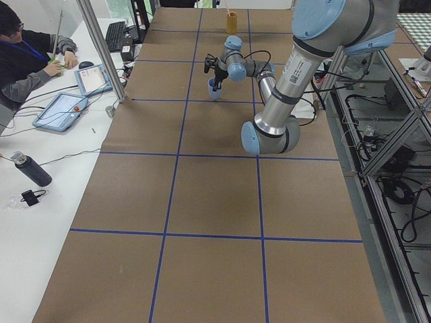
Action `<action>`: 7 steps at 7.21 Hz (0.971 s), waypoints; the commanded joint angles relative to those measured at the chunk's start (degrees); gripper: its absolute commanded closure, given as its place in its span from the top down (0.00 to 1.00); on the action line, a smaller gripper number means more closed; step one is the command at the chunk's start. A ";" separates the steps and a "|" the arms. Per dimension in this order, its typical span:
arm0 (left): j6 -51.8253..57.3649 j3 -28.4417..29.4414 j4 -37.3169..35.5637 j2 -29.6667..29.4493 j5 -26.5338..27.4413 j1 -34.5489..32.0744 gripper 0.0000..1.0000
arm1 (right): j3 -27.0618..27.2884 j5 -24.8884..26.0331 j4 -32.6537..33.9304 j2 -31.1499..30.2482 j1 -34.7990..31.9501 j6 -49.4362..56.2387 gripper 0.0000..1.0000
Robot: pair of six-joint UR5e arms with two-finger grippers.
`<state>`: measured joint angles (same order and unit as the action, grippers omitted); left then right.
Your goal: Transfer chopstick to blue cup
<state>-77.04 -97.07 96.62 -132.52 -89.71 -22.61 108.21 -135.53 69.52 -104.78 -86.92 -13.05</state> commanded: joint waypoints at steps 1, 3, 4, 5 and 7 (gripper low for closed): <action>0.13 0.83 -0.11 -0.55 1.82 1.60 0.00 | 0.07 0.00 0.00 0.18 0.00 -0.13 1.00; 1.27 -2.48 -3.86 -0.63 1.73 1.51 0.00 | -0.01 0.00 0.00 0.19 0.00 -0.22 1.00; 2.58 -4.51 -8.59 -0.46 1.82 1.51 0.00 | -0.01 0.00 0.00 0.19 0.00 -0.22 1.00; 2.60 -4.27 -9.51 -0.46 2.00 1.51 0.00 | -0.01 -0.09 0.00 0.19 0.00 -0.22 1.00; 2.60 -3.57 -9.52 -0.11 2.00 2.39 0.00 | -0.01 -0.09 0.00 0.18 0.00 -0.22 1.00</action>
<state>-74.50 -100.93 87.40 -132.74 -87.74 -20.79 108.19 -135.60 69.52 -104.62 -86.92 -13.27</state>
